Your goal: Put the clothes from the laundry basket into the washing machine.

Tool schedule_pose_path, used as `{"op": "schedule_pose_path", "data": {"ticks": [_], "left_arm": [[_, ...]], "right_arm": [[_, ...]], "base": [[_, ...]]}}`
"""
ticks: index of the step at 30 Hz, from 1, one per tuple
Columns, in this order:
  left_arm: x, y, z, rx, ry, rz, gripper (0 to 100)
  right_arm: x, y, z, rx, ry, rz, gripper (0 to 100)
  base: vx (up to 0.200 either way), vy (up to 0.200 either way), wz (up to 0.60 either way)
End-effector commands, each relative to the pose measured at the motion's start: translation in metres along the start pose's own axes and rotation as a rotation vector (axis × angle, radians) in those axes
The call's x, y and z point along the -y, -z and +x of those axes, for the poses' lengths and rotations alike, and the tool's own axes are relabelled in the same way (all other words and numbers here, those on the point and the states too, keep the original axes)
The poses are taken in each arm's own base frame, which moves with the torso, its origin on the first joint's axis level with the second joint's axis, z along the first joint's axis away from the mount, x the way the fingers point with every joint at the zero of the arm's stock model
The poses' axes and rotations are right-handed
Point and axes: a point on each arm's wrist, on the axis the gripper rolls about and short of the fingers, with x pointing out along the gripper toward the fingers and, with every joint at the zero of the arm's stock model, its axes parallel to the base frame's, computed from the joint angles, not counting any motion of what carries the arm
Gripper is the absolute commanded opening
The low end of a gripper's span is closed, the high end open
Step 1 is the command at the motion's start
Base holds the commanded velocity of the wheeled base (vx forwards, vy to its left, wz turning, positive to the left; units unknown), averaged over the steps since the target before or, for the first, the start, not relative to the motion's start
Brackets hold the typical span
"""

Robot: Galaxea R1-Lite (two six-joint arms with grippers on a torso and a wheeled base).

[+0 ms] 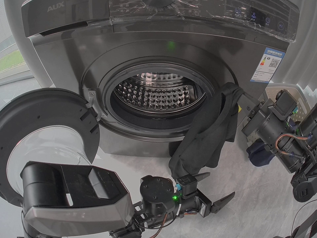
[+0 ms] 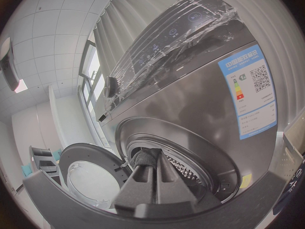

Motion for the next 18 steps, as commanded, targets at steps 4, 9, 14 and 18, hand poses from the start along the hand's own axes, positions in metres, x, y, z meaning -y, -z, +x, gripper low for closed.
{"op": "schedule_pose_path", "data": {"ticks": [4,9,14,18], "left_arm": [[-0.014,0.0,-0.002,0.002,-0.051,0.008,100],[-0.041,-0.012,-0.014,0.028,-0.144,0.021,100],[-0.06,-0.019,-0.021,0.047,-0.202,0.032,100],[-0.073,-0.02,-0.023,0.053,-0.233,0.031,100]], "right_arm": [[0.006,0.001,0.002,-0.001,0.018,-0.007,0],[0.006,0.0,0.001,0.001,0.012,-0.001,0],[0.004,0.0,0.001,0.002,0.006,0.002,0],[0.003,0.001,0.001,-0.003,0.004,0.004,0]], "base": [[0.0,0.0,0.0],[0.0,0.0,0.0],[0.0,0.0,0.0],[0.0,0.0,0.0]]}}
